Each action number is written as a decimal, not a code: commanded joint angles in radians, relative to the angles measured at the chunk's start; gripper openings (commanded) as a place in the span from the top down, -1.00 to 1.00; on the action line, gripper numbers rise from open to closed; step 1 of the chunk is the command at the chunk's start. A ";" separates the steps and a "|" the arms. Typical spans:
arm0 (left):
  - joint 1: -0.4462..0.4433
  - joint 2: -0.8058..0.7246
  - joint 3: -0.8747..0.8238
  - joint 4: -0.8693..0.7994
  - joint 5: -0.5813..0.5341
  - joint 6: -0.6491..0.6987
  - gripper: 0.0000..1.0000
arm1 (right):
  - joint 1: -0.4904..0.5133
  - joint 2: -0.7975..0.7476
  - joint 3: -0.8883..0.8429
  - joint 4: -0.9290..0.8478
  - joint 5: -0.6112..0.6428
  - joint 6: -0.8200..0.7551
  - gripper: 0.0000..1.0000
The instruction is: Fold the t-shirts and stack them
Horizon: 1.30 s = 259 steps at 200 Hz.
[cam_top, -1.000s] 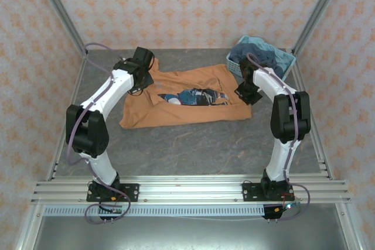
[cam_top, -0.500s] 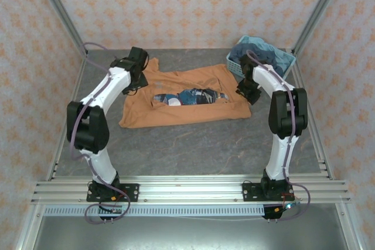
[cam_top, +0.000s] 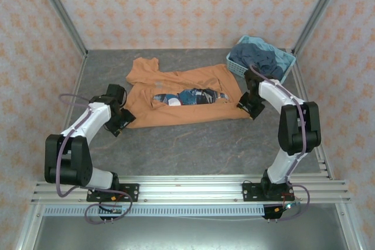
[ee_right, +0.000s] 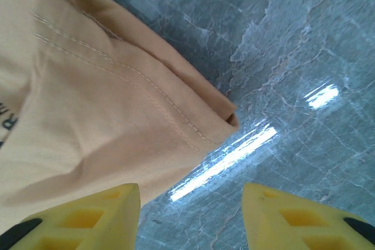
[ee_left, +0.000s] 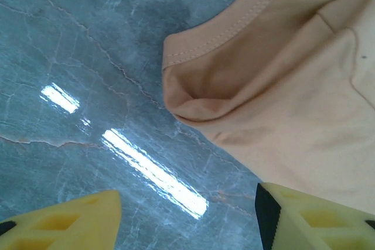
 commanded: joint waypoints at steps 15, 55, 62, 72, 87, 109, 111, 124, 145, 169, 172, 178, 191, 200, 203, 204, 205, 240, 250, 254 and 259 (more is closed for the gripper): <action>0.023 0.074 -0.006 0.086 -0.030 -0.016 -0.21 | -0.009 0.046 -0.030 0.062 0.020 -0.005 0.03; 0.043 0.158 0.036 0.134 -0.111 -0.003 0.21 | -0.011 0.118 -0.011 0.085 0.035 -0.006 0.15; 0.044 0.166 0.042 0.126 -0.130 0.001 0.36 | -0.011 0.132 -0.008 0.087 0.040 -0.008 0.24; 0.045 0.169 0.039 0.122 -0.153 0.008 0.56 | -0.011 0.145 -0.007 0.089 0.049 -0.010 0.38; 0.051 0.158 0.026 0.111 -0.189 0.017 0.77 | -0.011 0.150 -0.011 0.088 0.061 -0.013 0.72; 0.065 0.107 -0.011 0.075 -0.231 0.020 1.00 | -0.011 0.102 -0.033 0.078 0.077 -0.015 1.00; 0.065 0.099 -0.015 0.072 -0.234 0.020 1.00 | -0.011 0.097 -0.036 0.076 0.078 -0.016 1.00; 0.071 0.045 -0.043 0.037 -0.262 0.014 1.00 | -0.008 0.049 -0.060 0.060 0.081 -0.016 1.00; 0.075 -0.060 -0.096 -0.036 -0.302 -0.015 1.00 | 0.007 -0.021 -0.108 -0.002 0.085 -0.016 1.00; 0.075 -0.165 -0.175 -0.092 -0.306 -0.055 1.00 | 0.044 -0.108 -0.219 -0.043 0.067 0.015 1.00; 0.075 -0.177 -0.185 -0.097 -0.307 -0.060 1.00 | 0.049 -0.120 -0.237 -0.042 0.063 0.023 1.00; 0.076 -0.191 -0.203 -0.104 -0.313 -0.066 1.00 | 0.059 -0.143 -0.274 -0.035 0.055 0.037 1.00; 0.077 -0.210 -0.235 -0.105 -0.329 -0.074 1.00 | 0.079 -0.181 -0.343 -0.008 0.046 0.068 1.00; 0.080 -0.207 -0.248 -0.100 -0.327 -0.074 1.00 | 0.084 -0.190 -0.376 0.011 0.039 0.079 0.93; 0.081 -0.204 -0.249 -0.100 -0.325 -0.076 1.00 | 0.084 -0.192 -0.382 0.018 0.036 0.082 0.87; 0.081 -0.202 -0.249 -0.100 -0.323 -0.076 1.00 | 0.084 -0.192 -0.384 0.020 0.036 0.082 0.85; 0.081 -0.201 -0.248 -0.101 -0.322 -0.075 1.00 | 0.084 -0.192 -0.385 0.021 0.036 0.082 0.83; 0.079 -0.237 -0.184 -0.164 -0.319 -0.094 -0.10 | 0.086 -0.240 -0.353 0.007 0.050 0.061 0.28; 0.074 -0.284 -0.151 -0.191 -0.314 -0.110 -0.16 | 0.090 -0.275 -0.333 -0.003 0.055 0.045 0.17; 0.071 -0.305 -0.138 -0.194 -0.307 -0.116 -0.17 | 0.092 -0.288 -0.326 -0.008 0.057 0.039 0.14; 0.062 -0.327 -0.122 -0.193 -0.292 -0.124 -0.19 | 0.098 -0.311 -0.317 -0.010 0.056 0.032 0.09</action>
